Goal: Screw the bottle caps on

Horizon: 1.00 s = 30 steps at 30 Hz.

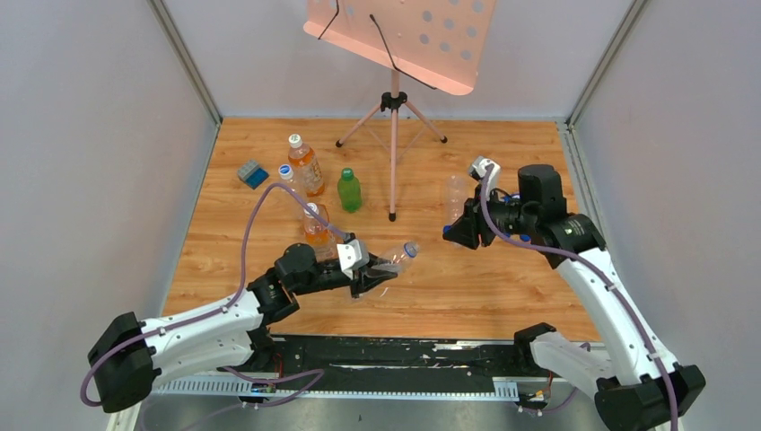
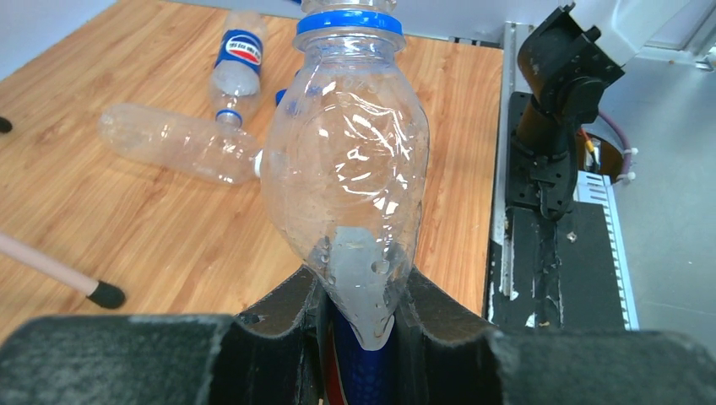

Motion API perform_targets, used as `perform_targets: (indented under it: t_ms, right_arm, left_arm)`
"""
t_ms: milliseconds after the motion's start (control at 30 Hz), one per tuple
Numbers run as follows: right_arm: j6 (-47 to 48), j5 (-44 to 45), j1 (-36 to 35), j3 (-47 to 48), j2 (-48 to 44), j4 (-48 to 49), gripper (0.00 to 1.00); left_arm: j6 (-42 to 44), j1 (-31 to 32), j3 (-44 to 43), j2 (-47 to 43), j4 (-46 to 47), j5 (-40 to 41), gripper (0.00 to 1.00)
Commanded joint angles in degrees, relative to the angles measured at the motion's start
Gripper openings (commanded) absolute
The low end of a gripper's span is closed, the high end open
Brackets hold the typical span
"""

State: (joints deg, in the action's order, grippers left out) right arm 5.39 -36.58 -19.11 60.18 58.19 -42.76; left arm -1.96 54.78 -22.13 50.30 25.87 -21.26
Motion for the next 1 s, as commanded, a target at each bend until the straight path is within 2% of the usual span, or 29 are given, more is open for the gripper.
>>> perform_targets:
  t_ms: [0, 167, 467, 967]
  right_arm:
    - [10.4, -20.1, -0.4, 3.7, -3.2, -0.8, 0.13]
    - [14.1, -26.8, -2.0, 5.8, -3.0, -1.6, 0.13]
    - [18.0, -25.4, -8.6, 7.6, 0.1, -3.1, 0.13]
    - [21.6, -27.2, -11.9, 9.5, 3.6, -6.1, 0.11]
  left_arm:
    - [1.8, 0.2, -2.0, 0.6, 4.9, -3.8, 0.25]
    - [1.9, 0.2, -3.2, 1.7, 4.2, -6.2, 0.25]
    - [4.2, 0.3, -5.6, 2.3, 2.2, -9.4, 0.25]
    - [3.4, 0.2, -7.3, 2.2, -0.4, -10.2, 0.19]
